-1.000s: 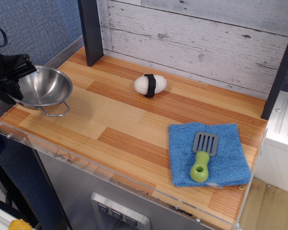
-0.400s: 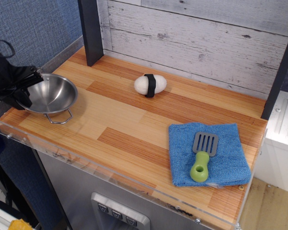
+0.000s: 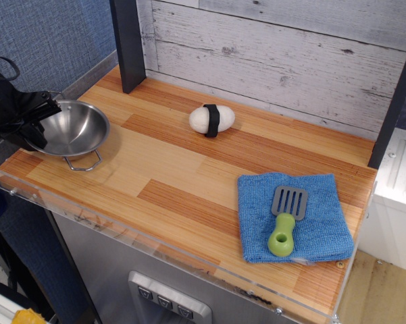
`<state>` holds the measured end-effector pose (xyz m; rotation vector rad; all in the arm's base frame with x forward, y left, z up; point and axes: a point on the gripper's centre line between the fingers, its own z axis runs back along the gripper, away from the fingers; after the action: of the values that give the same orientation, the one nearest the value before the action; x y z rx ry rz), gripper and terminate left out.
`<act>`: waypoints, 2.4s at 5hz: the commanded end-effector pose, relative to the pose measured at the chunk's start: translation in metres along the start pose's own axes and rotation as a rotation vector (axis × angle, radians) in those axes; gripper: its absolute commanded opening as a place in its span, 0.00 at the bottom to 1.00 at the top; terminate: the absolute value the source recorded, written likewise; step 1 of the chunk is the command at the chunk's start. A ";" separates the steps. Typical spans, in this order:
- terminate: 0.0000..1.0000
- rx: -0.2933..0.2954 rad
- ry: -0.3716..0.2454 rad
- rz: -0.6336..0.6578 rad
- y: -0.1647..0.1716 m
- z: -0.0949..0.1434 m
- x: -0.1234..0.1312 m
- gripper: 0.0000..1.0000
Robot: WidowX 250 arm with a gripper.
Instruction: Move silver bowl next to wall in front left corner of counter
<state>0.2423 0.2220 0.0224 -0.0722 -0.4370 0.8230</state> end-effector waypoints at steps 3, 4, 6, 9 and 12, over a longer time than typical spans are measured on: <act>0.00 0.028 -0.024 -0.012 0.000 0.021 -0.001 1.00; 0.00 0.026 -0.040 -0.009 -0.003 0.027 0.003 1.00; 0.00 -0.001 -0.057 -0.015 -0.026 0.073 0.021 1.00; 0.00 -0.053 -0.085 -0.123 -0.066 0.120 0.020 1.00; 0.00 -0.044 -0.098 -0.147 -0.072 0.127 0.017 1.00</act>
<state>0.2581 0.1744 0.1480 -0.0597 -0.5020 0.6803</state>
